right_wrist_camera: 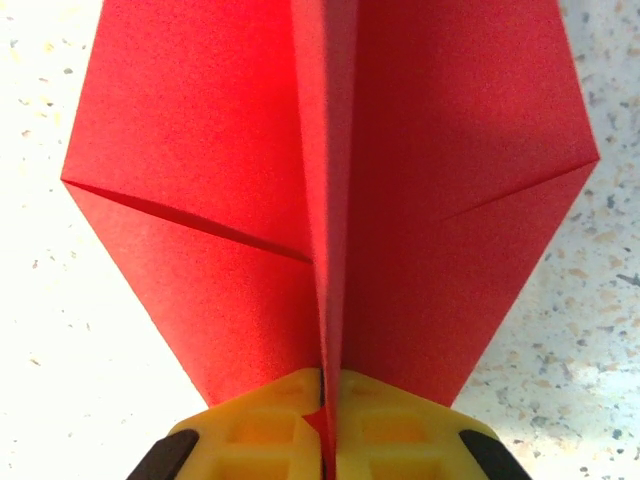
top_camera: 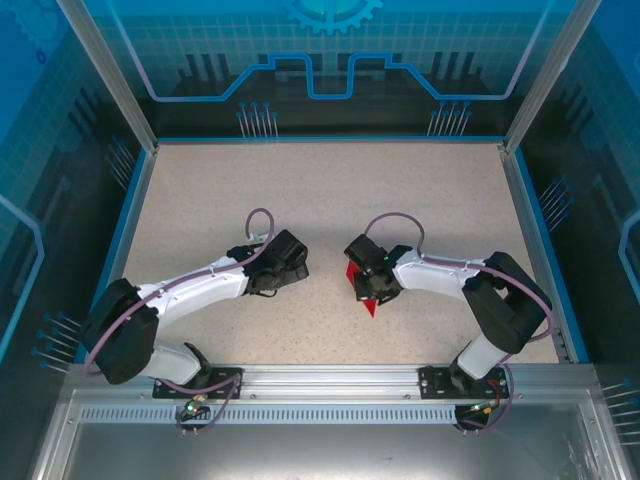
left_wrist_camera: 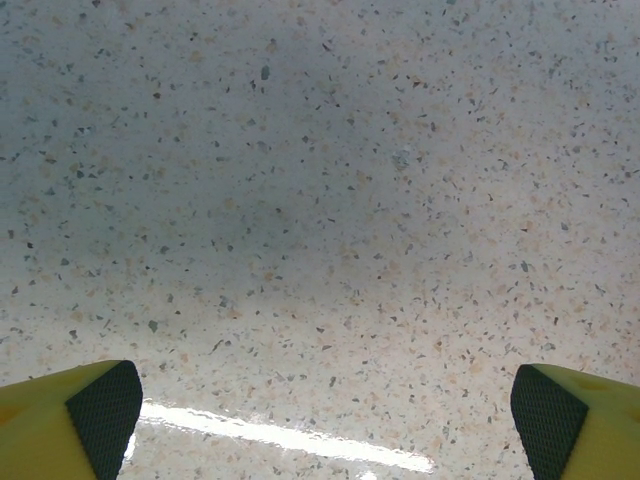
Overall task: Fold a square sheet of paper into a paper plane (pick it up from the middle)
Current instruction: Move the paper plane to the center of the table.
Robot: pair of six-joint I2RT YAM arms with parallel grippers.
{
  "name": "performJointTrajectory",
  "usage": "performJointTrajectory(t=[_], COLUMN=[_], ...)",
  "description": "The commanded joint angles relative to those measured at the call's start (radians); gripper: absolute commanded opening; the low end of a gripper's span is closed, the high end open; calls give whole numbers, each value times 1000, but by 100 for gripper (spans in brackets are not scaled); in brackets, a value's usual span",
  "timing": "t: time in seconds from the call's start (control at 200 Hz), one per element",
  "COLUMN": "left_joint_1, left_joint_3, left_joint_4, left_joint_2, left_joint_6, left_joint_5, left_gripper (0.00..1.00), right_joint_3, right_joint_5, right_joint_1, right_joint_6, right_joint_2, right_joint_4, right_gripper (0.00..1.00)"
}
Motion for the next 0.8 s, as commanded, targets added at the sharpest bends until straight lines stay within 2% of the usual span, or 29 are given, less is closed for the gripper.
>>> performJointTrajectory(t=[0.0,0.21,0.505,0.795], left_joint_1=[9,19,27,30], left_joint_3=[33,27,-25,-55], left_joint_4=[-38,-64,-81,-76], left_joint_2=[10,-9,-77,-105], left_joint_6=[-12,-9,-9,-4], left_joint_5=[-34,-48,-52,-45], left_gripper=[99,99,99,99], right_joint_3=[43,266,611,741], right_joint_5=[33,53,55,28], right_joint_1=[17,-33,-145,-185], right_joint_6=[-12,-101,-195,-215], right_joint_2=[16,67,345,510], right_joint_4=[-42,-87,-128,-151], right_gripper=[7,6,6,7])
